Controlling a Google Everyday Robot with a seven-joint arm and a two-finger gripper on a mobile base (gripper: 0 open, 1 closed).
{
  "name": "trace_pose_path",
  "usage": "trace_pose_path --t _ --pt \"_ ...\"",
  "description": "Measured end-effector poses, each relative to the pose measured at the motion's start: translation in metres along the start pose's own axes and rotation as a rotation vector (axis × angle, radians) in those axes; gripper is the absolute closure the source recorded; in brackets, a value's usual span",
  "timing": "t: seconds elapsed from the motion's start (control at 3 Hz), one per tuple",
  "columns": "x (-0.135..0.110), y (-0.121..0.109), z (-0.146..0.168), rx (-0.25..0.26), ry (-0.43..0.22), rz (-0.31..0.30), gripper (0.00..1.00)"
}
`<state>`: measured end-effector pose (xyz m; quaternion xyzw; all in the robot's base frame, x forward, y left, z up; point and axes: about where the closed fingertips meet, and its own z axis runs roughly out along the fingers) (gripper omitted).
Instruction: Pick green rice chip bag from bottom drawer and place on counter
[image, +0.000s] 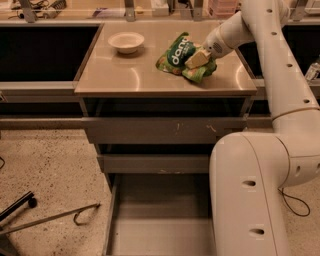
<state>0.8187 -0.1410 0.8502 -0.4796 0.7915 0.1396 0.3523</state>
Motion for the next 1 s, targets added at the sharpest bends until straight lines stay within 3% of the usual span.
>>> trace_pose_path --t 0.33,0.67,1.0 --pt "0.0 0.0 0.0 0.0 0.0 0.0 0.11" --pt "0.0 0.0 0.0001 0.0 0.0 0.0 0.0" --pt "0.0 0.0 0.0001 0.0 0.0 0.0 0.0"
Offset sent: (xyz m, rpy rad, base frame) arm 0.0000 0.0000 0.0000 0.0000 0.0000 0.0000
